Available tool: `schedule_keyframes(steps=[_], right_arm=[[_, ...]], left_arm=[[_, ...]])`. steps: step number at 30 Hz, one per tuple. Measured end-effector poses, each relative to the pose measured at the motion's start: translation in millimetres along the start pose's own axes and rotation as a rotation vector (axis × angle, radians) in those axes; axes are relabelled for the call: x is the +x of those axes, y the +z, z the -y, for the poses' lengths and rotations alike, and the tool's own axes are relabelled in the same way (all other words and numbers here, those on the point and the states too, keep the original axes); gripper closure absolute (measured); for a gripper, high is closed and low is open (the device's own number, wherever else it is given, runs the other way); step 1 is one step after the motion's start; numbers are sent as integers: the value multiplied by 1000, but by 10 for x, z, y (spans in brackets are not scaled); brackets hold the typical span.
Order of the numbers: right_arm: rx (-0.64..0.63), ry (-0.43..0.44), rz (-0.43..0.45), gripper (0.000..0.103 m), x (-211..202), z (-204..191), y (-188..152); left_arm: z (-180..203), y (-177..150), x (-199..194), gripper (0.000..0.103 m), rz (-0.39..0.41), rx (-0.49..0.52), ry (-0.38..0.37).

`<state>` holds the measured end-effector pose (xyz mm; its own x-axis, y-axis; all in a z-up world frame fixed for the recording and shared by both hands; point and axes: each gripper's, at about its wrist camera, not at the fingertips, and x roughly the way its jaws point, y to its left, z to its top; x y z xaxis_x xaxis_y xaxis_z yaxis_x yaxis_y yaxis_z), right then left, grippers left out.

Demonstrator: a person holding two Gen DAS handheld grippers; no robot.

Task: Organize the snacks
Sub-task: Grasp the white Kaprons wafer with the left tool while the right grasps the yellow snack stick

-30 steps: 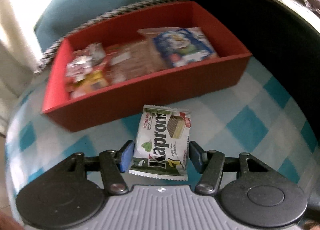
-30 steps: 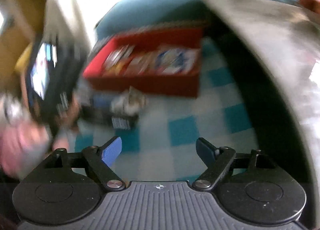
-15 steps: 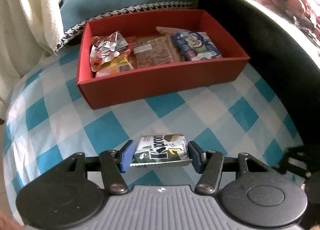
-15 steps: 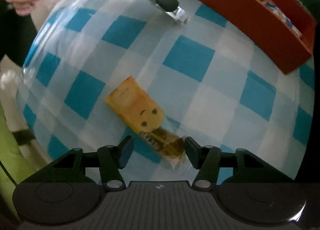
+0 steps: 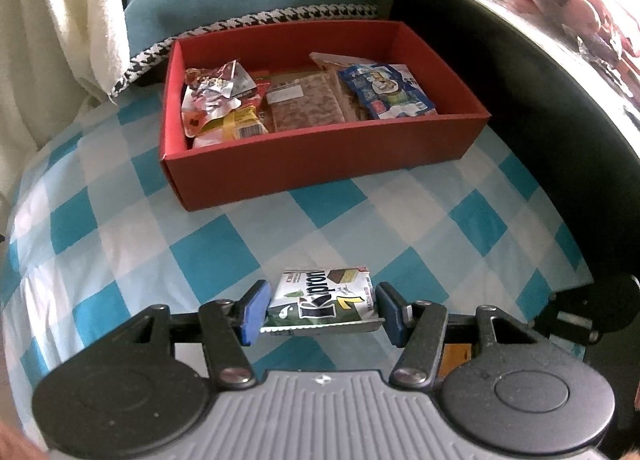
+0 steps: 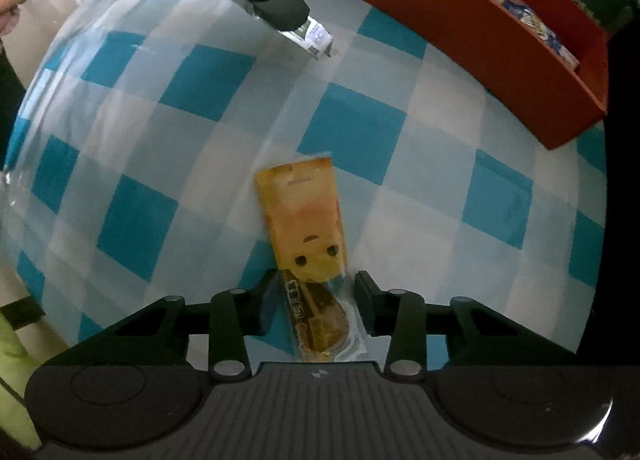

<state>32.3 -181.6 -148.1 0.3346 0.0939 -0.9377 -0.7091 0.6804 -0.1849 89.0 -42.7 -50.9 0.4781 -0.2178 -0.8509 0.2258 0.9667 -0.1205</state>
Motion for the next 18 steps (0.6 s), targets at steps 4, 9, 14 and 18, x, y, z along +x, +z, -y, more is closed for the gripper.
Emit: schedule_keyframes(steps=[4, 9, 14, 18], right_arm=[[133, 19, 23, 63, -40, 47, -61], [287, 39, 123, 64, -189, 170, -122], [402, 53, 226, 64, -277, 288, -109], [449, 60, 297, 64, -414, 421, -78]], left_arm=[[-3, 14, -47, 52, 17, 1, -16], [-15, 20, -110, 52, 36, 2, -24], [-53, 36, -144, 52, 51, -9, -21], [-64, 58, -188, 52, 77, -13, -12]])
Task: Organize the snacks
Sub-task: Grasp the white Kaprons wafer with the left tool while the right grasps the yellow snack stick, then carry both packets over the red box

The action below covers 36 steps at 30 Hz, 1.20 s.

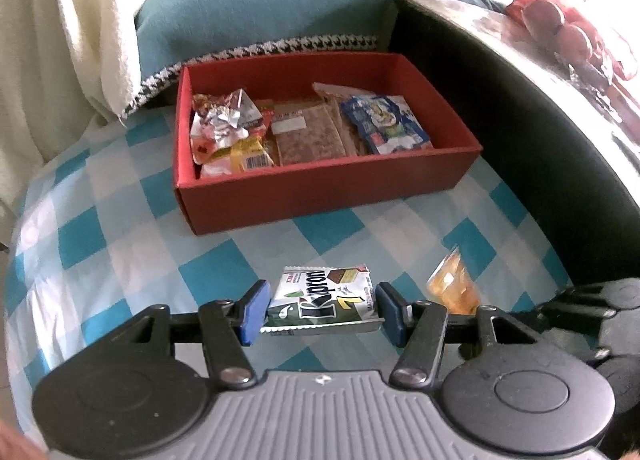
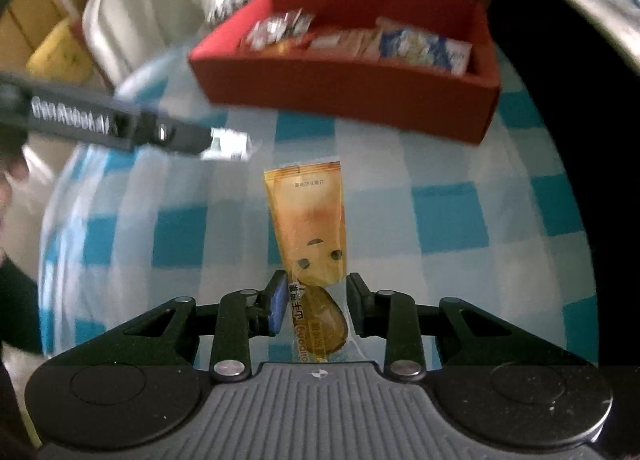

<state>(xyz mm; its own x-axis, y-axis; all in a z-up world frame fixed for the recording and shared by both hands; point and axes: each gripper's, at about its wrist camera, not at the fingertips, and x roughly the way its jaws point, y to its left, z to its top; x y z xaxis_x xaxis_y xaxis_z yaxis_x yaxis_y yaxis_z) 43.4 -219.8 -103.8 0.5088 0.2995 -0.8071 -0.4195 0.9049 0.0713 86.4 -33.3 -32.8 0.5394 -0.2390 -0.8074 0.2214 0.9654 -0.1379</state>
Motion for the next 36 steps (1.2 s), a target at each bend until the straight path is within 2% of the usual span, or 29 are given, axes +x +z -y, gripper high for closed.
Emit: schedule_keyframes(steps=[8, 23, 36], right_arm=[[88, 14, 120, 64, -174, 131, 176], [107, 10, 248, 64, -316, 76, 530], [126, 7, 372, 64, -386, 153, 899]], left_arm=[[-11, 32, -58, 52, 40, -11, 17], [105, 97, -127, 52, 125, 31, 81], [108, 395, -153, 52, 226, 16, 152]])
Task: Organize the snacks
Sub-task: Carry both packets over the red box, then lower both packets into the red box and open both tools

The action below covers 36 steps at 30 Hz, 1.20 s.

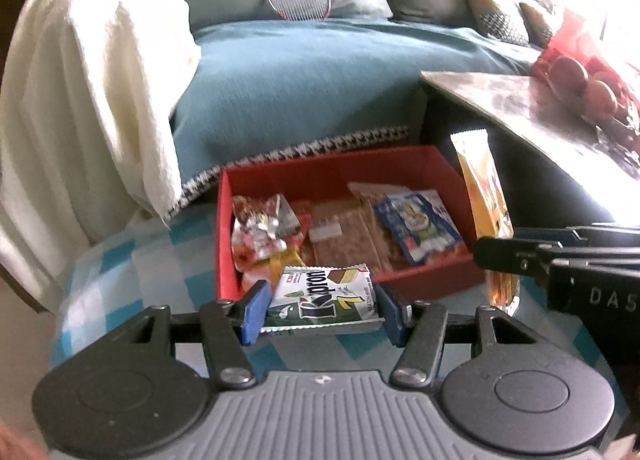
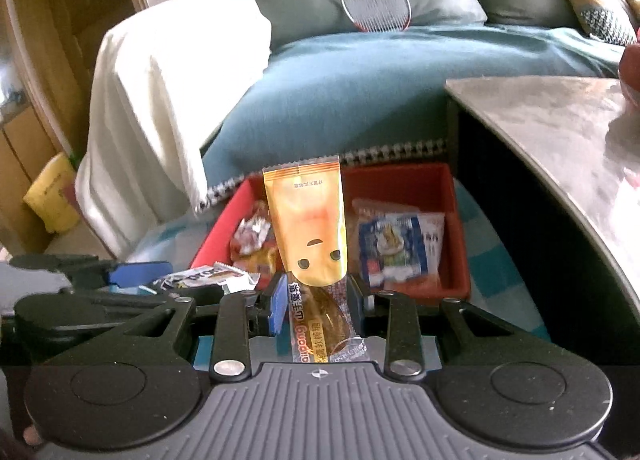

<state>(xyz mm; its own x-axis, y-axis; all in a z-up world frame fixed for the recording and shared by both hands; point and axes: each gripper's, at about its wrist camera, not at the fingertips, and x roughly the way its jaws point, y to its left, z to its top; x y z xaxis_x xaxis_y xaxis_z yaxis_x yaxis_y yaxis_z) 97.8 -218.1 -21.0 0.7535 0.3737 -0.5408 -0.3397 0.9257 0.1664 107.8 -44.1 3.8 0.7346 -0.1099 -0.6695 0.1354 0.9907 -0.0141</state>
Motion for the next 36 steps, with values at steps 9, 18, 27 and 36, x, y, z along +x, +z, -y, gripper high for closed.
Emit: schedule_keyframes(steps=[9, 18, 27, 36], right_arm=[[18, 22, 39, 63, 135, 22, 209], [41, 11, 82, 63, 221, 94, 372], [64, 9, 91, 63, 348, 169, 473], [86, -1, 75, 63, 527, 262, 536]], left_arm=[[-2, 220, 93, 52, 45, -5, 42], [9, 394, 226, 52, 68, -5, 61], [-6, 525, 400, 52, 65, -12, 73], [-10, 572, 551, 52, 54, -7, 89]])
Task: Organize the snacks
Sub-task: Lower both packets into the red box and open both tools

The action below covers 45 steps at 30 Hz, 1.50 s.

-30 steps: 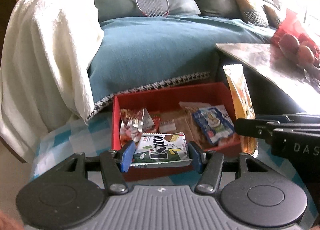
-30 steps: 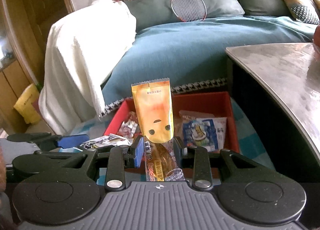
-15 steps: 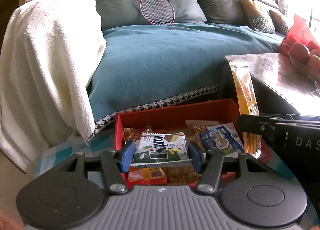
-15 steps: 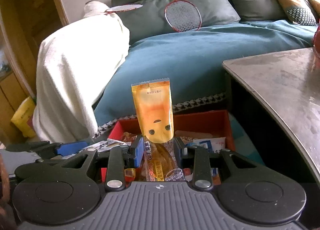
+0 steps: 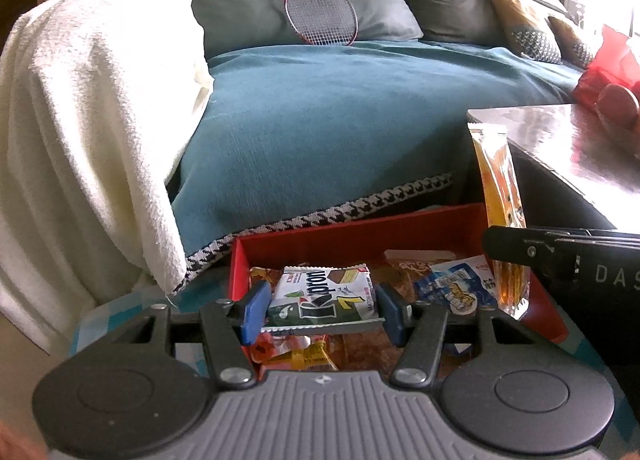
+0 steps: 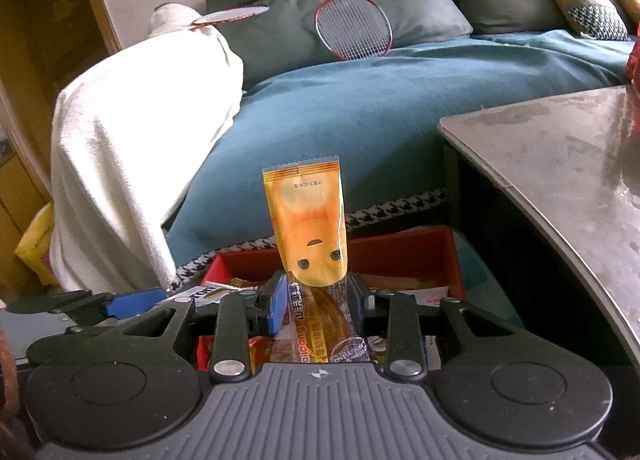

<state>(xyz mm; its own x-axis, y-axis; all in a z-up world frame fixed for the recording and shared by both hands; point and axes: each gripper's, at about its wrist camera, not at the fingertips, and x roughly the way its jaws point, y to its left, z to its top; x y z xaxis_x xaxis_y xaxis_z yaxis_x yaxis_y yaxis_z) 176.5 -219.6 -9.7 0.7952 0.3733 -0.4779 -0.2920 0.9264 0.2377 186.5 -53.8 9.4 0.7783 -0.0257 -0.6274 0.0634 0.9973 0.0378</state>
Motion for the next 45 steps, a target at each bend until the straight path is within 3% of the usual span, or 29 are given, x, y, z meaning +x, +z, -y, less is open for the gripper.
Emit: schedule_keyframes(steps=[23, 31, 35, 43, 45], right_arm=[[22, -61, -152, 62, 650, 223, -151], [17, -73, -189, 53, 724, 206, -198], [18, -71, -183, 51, 687, 193, -196], [14, -75, -172, 33, 565, 134, -167], [22, -71, -169, 33, 524, 136, -159]], left_arm=[[103, -128, 655, 52, -111, 40, 51], [158, -163, 697, 51, -133, 70, 49], [155, -160, 666, 42, -136, 64, 48], [101, -163, 557, 41, -141, 42, 55], [74, -161, 505, 40, -138, 36, 60]])
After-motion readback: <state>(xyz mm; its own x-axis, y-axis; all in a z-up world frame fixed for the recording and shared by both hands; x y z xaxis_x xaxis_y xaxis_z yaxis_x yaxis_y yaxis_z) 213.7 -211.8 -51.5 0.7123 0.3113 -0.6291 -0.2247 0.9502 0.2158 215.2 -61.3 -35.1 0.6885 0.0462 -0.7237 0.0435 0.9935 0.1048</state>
